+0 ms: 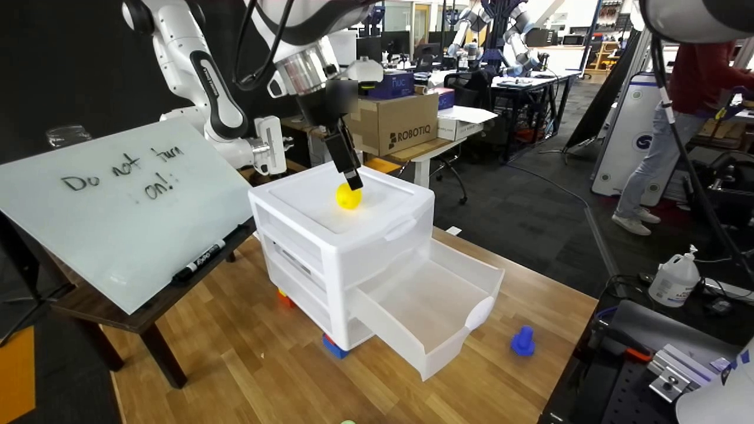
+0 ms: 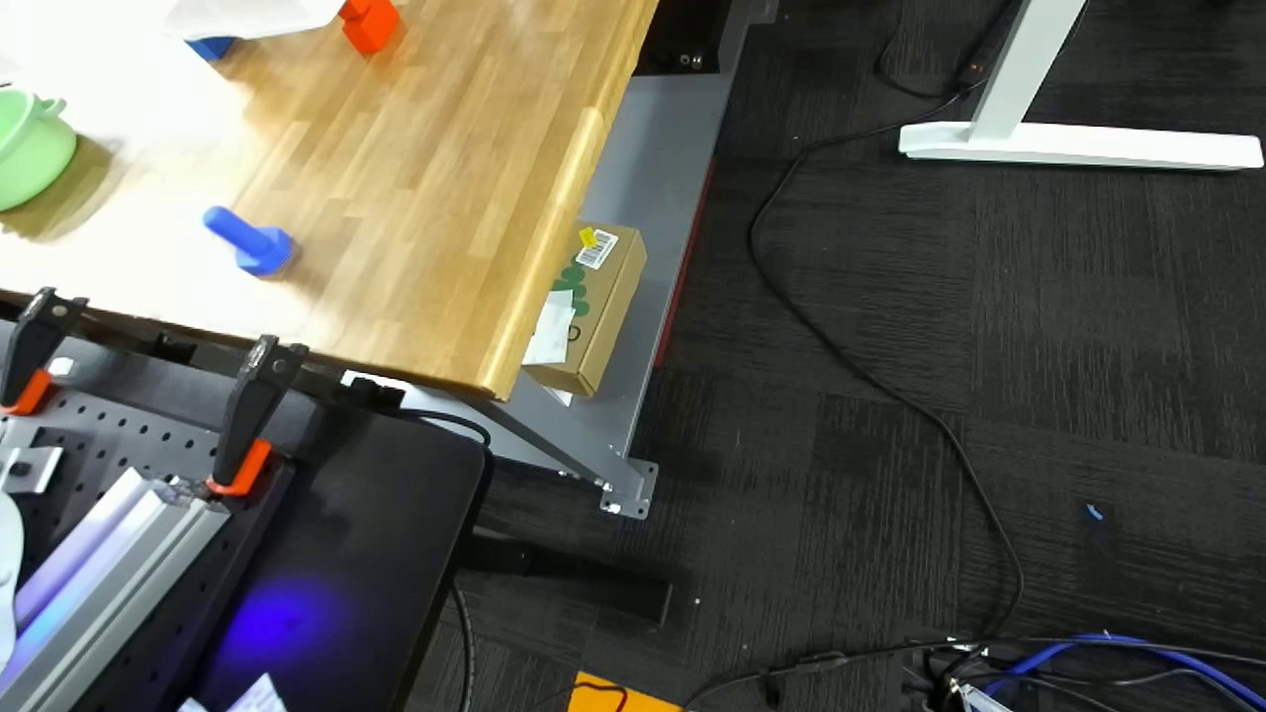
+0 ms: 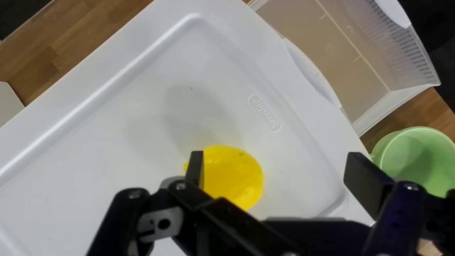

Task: Put the yellow object in the open drawer and then close it

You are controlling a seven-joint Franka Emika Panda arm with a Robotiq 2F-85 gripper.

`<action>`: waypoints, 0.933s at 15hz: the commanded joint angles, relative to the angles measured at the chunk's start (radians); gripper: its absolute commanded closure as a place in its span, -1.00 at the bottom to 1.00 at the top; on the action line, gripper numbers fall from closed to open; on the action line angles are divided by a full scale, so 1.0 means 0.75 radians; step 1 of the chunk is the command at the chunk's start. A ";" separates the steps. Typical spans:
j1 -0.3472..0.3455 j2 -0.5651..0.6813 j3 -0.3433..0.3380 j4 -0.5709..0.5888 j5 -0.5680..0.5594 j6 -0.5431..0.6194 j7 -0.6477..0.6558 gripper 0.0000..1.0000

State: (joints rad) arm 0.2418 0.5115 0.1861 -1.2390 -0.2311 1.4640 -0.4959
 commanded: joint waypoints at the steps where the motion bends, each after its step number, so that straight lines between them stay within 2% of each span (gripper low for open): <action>1: 0.005 0.058 -0.002 0.110 -0.021 -0.098 -0.034 -1.00; 2: 0.000 0.021 -0.001 0.034 -0.001 -0.027 -0.006 -1.00; 11: 0.000 0.032 -0.002 0.055 -0.001 -0.046 -0.007 -1.00; 14: -0.025 0.020 0.018 0.045 0.053 0.005 -0.070 -1.00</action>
State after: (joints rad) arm 0.2412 0.5352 0.1851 -1.1976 -0.2206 1.4356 -0.5051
